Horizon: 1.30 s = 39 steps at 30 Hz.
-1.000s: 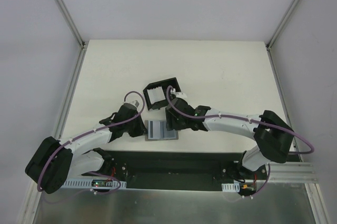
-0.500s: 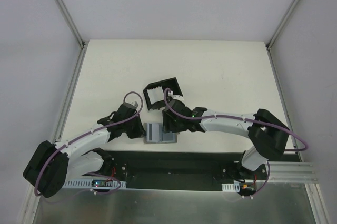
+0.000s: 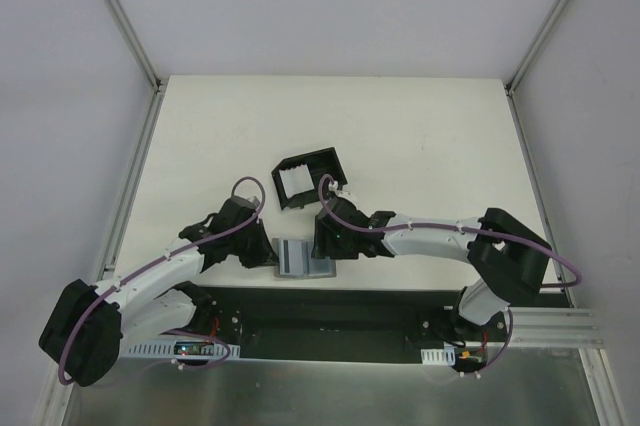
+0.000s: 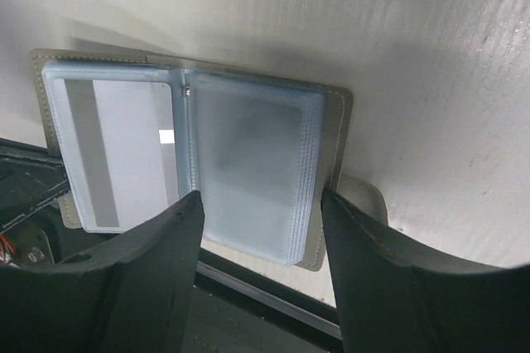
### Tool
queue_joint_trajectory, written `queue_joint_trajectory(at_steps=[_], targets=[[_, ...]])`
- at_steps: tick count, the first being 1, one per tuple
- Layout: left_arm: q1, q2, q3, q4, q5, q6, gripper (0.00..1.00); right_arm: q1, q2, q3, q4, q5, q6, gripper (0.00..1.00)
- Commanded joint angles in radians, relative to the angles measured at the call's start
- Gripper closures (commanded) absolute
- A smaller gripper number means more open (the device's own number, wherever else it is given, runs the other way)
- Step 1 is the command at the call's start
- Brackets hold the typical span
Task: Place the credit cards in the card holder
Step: Turn over the card slot in the card holder.
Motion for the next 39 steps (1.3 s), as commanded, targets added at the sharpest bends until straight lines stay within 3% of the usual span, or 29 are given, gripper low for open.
queue_joint_trajectory(at_steps=[1,18,21,39], targets=[[-0.005,-0.006,0.044,-0.034,0.028,-0.029,1.00,-0.001,-0.026,-0.017,0.018,-0.011,0.041,0.39],[-0.005,0.072,0.030,0.004,-0.056,0.002,1.00,-0.001,-0.038,0.019,0.121,-0.054,-0.005,0.55],[-0.005,0.079,0.025,0.010,-0.060,0.002,1.00,-0.002,-0.058,0.025,0.132,-0.049,-0.025,0.64],[-0.005,0.088,0.016,0.021,-0.057,0.013,1.00,0.002,-0.058,0.047,0.147,-0.066,-0.035,0.59]])
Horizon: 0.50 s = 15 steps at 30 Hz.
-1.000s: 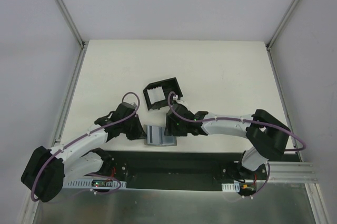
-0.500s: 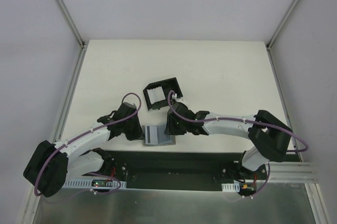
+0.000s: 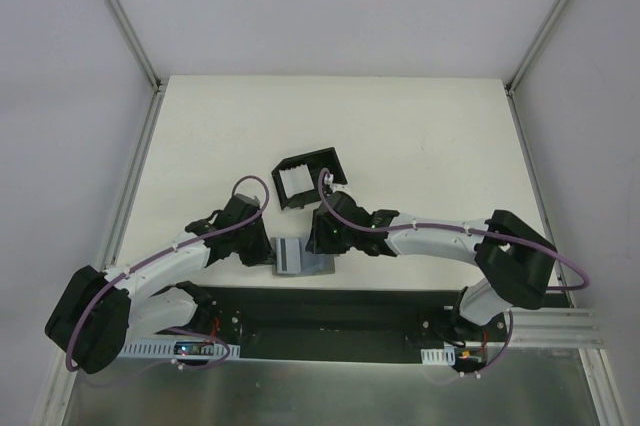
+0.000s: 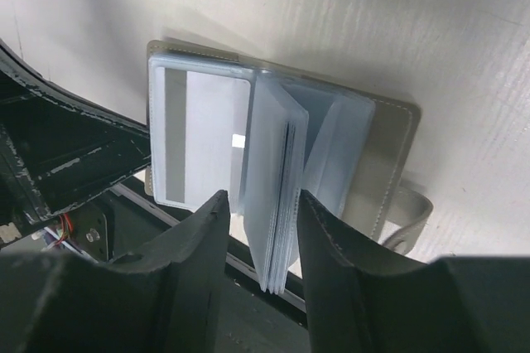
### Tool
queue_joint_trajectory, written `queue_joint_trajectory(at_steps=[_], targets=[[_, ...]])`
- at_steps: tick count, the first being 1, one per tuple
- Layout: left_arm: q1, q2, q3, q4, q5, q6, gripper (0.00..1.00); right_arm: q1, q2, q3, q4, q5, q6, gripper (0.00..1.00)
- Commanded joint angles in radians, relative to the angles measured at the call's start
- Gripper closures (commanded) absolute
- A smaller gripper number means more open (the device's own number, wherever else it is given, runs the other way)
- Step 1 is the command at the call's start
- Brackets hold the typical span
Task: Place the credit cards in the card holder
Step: Turn over the card slot in the card holder.
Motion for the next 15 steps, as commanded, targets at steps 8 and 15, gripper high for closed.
queue_joint_trajectory(at_steps=[8,15], targets=[[-0.005,0.009,-0.005,0.022,-0.007,0.018,1.00,0.009,-0.022,0.045,0.051,-0.053,-0.012,0.57],[-0.005,0.015,-0.006,0.025,-0.009,0.023,1.00,0.019,-0.010,0.061,0.086,-0.076,-0.039,0.52]])
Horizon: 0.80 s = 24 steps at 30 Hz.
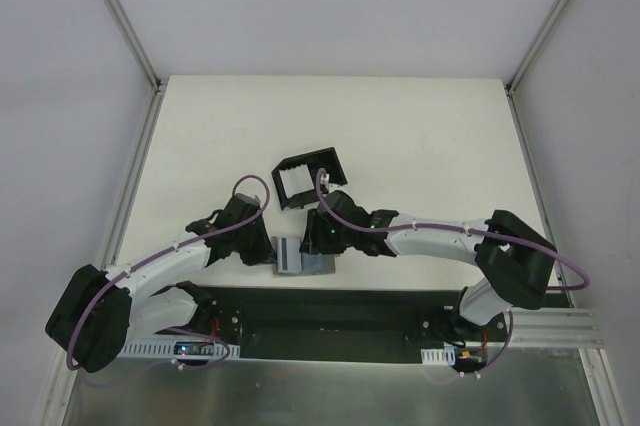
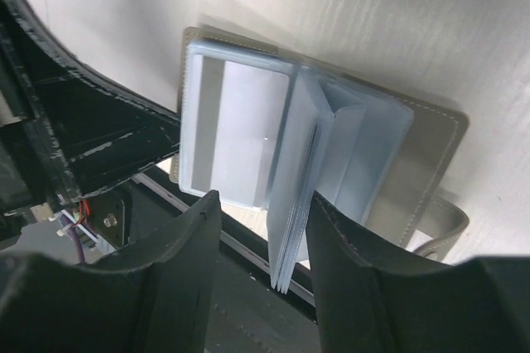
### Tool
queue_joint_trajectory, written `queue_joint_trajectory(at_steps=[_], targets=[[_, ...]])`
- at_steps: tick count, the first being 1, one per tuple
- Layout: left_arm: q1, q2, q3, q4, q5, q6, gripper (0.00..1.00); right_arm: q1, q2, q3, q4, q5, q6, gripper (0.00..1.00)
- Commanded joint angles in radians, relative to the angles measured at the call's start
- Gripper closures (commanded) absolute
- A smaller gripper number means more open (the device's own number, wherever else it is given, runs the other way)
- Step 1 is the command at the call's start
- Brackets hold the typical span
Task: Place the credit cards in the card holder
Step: Turn over the card slot in the card holder.
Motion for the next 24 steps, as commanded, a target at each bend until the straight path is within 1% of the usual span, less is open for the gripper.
queue_joint_trajectory(at_steps=[1,4,7,24], targets=[[-0.005,0.007,-0.005,0.007,-0.009,0.022,1.00,0.016,-0.010,0.062,0.059,-0.035,-0.031,0.52],[-0.005,0.009,-0.006,0.008,-0.011,0.023,1.00,0.025,-0.008,0.073,0.064,-0.039,-0.053,0.51],[-0.005,0.007,-0.006,0.008,-0.011,0.023,1.00,0.028,-0.008,0.076,0.066,-0.035,-0.064,0.49],[-0.005,0.007,-0.006,0.010,-0.009,0.025,1.00,0.028,0.047,0.099,0.049,-0.061,-0.053,0.46]])
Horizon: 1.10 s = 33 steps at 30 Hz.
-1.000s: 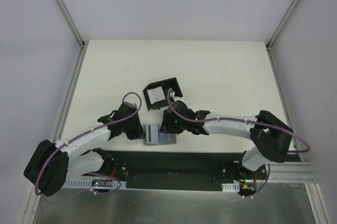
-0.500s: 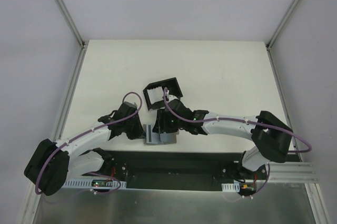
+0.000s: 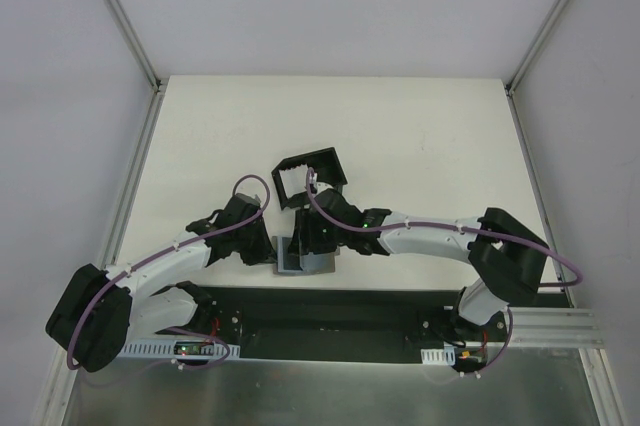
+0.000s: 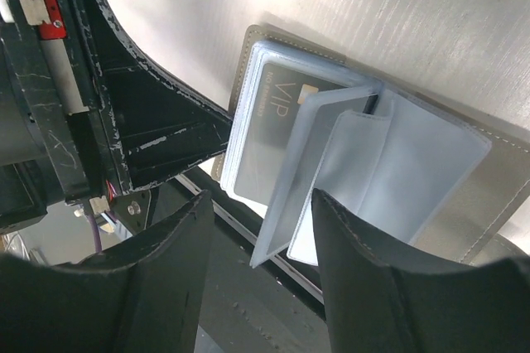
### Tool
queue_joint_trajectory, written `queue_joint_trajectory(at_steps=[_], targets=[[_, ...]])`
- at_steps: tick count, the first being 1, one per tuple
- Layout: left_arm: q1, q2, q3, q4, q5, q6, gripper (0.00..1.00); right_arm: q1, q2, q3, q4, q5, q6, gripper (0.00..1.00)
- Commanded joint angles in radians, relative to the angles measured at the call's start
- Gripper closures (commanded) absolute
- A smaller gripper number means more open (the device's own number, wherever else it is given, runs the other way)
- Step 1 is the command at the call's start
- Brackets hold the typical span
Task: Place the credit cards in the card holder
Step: Turn over the card slot in the card holder.
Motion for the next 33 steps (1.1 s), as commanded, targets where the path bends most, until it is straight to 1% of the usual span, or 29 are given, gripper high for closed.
queue_joint_trajectory(at_steps=[1,11,14,18,19,22,29,33], targets=[[-0.005,0.003,-0.008,0.001,-0.012,0.022,1.00,0.003,0.003,0.039,0.007,-0.007,-0.007,0.47],[-0.005,-0.012,-0.002,-0.001,-0.007,0.022,1.00,0.005,0.003,0.039,-0.010,0.018,-0.005,0.46],[-0.005,-0.017,-0.002,0.001,-0.009,0.024,1.00,0.003,-0.007,0.036,-0.037,0.027,-0.005,0.46],[-0.005,-0.015,0.000,-0.001,-0.007,0.025,1.00,0.002,-0.061,0.027,-0.060,0.061,-0.017,0.46],[-0.005,-0.017,0.000,0.001,-0.007,0.027,1.00,0.000,-0.084,0.022,-0.069,0.105,-0.020,0.45],[-0.005,-0.020,0.001,-0.002,-0.012,0.030,1.00,0.002,-0.157,0.004,-0.108,0.171,-0.040,0.42],[-0.005,-0.029,0.010,-0.001,-0.015,0.034,1.00,0.002,-0.237,0.019,-0.344,0.351,-0.043,0.39],[-0.005,-0.031,0.015,-0.001,-0.015,0.039,1.00,0.002,-0.221,0.037,-0.425,0.369,-0.028,0.38]])
